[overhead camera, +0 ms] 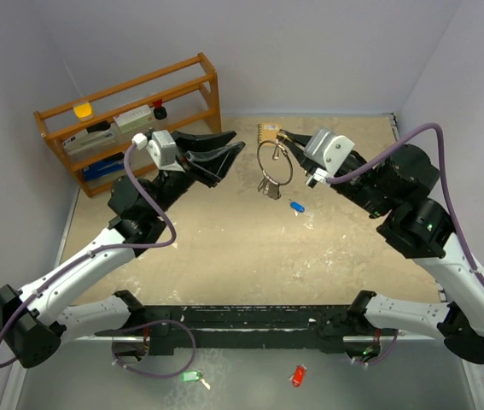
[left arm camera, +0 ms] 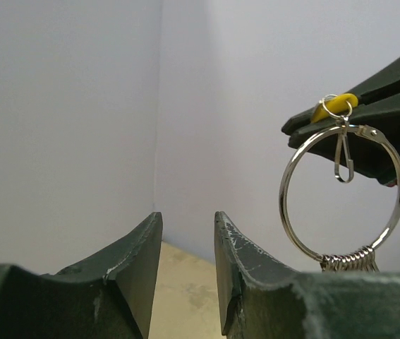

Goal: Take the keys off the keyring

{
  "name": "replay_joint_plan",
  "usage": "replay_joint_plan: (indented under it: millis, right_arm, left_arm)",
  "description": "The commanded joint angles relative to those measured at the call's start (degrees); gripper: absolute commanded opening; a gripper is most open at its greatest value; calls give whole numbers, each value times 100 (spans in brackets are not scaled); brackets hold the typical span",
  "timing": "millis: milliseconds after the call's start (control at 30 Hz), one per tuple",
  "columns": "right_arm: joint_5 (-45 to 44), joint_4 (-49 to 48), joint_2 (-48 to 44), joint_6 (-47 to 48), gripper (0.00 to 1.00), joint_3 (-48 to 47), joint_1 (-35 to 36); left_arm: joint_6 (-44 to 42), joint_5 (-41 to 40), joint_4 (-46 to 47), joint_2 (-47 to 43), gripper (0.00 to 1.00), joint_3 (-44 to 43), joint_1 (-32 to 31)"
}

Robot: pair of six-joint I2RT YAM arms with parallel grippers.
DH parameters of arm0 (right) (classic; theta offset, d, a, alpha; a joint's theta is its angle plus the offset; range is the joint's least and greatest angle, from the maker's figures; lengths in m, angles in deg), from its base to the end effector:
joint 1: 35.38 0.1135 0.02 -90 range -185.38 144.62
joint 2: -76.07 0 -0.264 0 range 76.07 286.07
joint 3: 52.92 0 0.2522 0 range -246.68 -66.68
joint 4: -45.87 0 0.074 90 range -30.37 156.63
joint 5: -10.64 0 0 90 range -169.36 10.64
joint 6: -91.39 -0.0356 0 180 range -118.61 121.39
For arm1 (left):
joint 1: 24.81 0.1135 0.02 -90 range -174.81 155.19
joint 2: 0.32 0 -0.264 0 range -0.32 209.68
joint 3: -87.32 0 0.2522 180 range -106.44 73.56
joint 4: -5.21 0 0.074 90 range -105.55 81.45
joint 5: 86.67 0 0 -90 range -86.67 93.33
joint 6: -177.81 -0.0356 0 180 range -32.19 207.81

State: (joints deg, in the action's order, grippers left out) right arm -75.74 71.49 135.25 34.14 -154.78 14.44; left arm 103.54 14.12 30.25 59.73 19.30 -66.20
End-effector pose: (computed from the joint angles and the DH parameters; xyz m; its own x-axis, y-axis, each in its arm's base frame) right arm 0.1111 0.1350 0.5433 0.5928 -0.1349 -0.7940 -0.5716 0.6240 -0.5327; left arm 0.1677 -0.1566 0.4366 0.1854 -0.5184 -0.8348 0.8493 0.5118 -0.1292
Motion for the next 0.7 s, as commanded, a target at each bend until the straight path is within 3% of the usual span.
replay_joint_plan:
  millis: [0,400,667]
  right_arm:
    - [-82,-484,-58,47,0,-22,10]
    - [-362,-659,-7,203,0,185,10]
    - [-397,-762,17,240,0,235,10]
  left_arm:
    - [554,727,1158,222,30,86,0]
    - [1096,1009,1885,392,0,114,-79]
    - [1448,1064,2139,436,0,248,-289]
